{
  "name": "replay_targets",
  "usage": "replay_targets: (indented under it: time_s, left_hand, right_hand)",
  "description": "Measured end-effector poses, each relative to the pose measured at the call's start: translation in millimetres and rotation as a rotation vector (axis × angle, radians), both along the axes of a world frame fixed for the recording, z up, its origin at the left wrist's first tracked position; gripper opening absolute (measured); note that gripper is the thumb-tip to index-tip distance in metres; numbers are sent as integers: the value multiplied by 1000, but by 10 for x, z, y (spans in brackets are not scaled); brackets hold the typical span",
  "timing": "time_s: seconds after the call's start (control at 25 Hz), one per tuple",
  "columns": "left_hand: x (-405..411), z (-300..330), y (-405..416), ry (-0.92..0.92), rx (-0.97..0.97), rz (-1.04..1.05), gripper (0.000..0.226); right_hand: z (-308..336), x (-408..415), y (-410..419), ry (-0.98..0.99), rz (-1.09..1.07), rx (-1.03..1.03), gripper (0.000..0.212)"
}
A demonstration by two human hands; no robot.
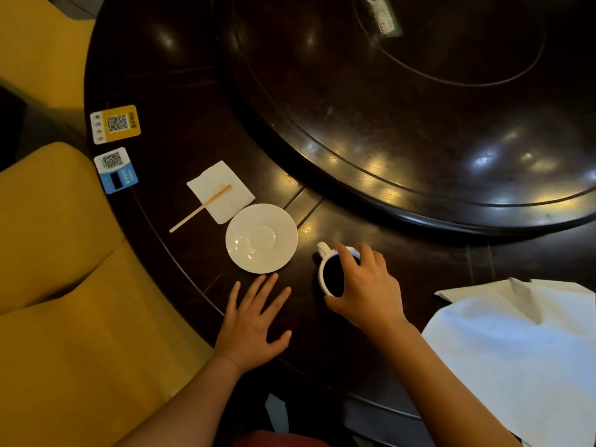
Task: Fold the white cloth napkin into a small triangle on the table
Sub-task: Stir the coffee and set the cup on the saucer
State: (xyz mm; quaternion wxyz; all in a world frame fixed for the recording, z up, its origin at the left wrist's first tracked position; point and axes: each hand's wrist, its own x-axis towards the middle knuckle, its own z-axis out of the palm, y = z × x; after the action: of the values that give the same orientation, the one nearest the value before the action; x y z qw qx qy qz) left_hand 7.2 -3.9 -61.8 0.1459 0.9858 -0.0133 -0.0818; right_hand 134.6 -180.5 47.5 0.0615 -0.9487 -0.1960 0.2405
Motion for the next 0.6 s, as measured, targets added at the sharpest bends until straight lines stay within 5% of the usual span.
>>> replay_targets:
  time_s: [0.6]
  left_hand:
    - [-11,-53,7,14,40,-12,80]
  right_hand:
    - [134,291,1016,-131,195,123,92]
